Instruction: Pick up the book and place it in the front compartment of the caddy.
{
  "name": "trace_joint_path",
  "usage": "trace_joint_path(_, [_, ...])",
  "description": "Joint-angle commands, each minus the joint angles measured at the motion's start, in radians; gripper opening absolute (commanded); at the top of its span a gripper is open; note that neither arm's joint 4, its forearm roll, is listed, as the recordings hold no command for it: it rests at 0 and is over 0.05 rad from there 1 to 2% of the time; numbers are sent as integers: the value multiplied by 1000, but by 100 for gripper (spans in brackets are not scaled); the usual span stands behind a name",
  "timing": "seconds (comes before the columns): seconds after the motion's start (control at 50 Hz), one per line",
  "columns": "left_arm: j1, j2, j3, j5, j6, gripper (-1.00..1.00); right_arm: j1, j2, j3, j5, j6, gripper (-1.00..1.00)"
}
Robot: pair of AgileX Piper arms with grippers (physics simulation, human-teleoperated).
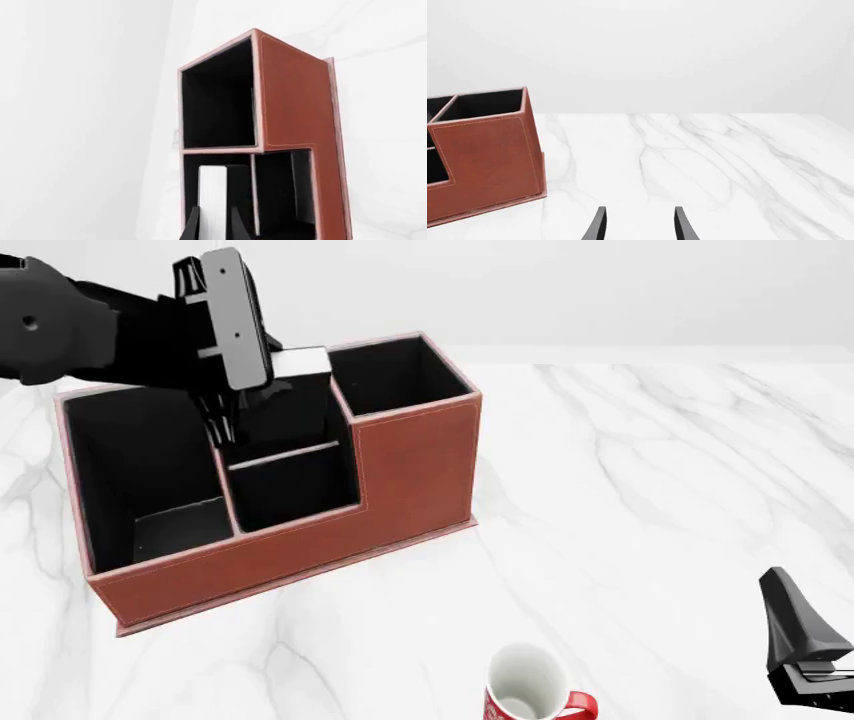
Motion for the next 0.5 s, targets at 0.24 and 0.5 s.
trace_joint_path(0.24, [5,9,21,-79,41,-100,0,-2,1,0,0,100])
trace_joint_path(0.5, [24,28,42,-124,63,-100,0,-2,1,0,0,100])
